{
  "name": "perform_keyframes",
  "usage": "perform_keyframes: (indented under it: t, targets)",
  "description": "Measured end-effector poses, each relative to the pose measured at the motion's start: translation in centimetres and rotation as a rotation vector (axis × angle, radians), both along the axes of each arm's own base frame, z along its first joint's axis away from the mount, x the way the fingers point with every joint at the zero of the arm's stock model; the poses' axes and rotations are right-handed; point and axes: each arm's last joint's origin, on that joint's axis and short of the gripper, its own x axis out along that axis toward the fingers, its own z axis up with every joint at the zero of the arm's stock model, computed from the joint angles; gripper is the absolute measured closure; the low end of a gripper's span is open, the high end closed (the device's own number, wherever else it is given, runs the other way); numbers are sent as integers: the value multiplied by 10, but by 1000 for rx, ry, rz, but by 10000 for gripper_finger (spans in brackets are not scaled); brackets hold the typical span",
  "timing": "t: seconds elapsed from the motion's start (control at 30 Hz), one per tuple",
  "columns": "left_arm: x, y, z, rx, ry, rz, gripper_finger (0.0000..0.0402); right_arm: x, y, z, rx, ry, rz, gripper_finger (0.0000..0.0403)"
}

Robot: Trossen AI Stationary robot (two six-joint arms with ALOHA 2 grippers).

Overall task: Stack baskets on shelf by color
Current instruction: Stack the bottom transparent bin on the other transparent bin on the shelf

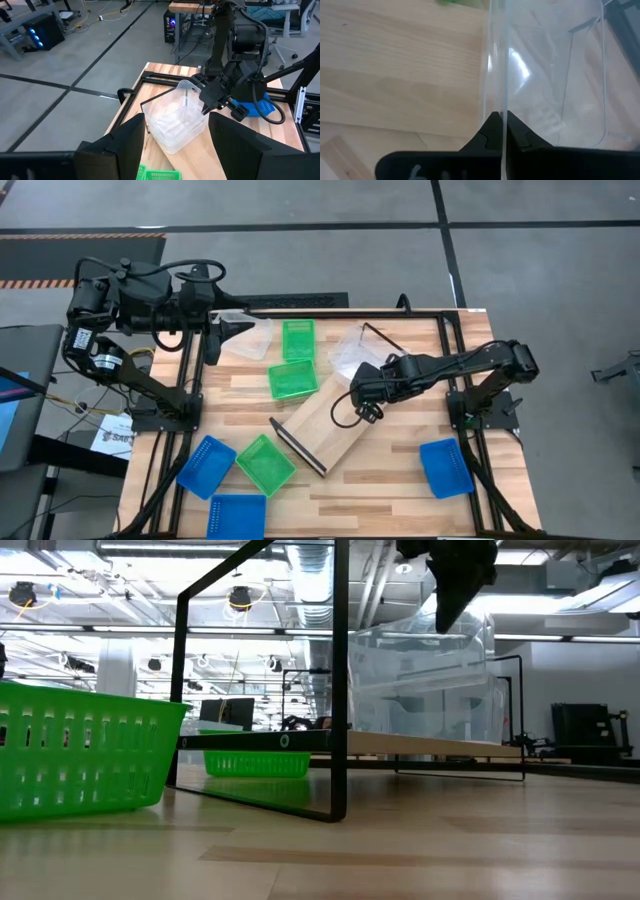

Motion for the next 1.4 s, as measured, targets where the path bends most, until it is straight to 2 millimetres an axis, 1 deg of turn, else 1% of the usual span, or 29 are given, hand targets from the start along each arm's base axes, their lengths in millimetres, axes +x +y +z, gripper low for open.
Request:
perform_keyframes:
  t: [0.27,0.43,0.7,0.9,1.2,1.3,1.4]
  targets:
    - [0,0,0,0,0,0,192,0,-1,0,1,-1,-4,358]
    - [0,0,0,0,0,0,191,1,-5,0,4,0,-17,347]
    - [0,0,0,0,0,0,191,1,-12,0,1,7,-24,346]
    - [0,0,0,0,0,0,191,4,-13,-3,9,23,-16,346]
    - [0,0,0,1,0,0,192,7,-12,-2,22,-4,8,346]
    - [0,0,0,2,0,0,192,7,-12,-2,24,-4,8,353]
    - [0,0,0,2,0,0,192,7,-12,-2,24,-5,9,369]
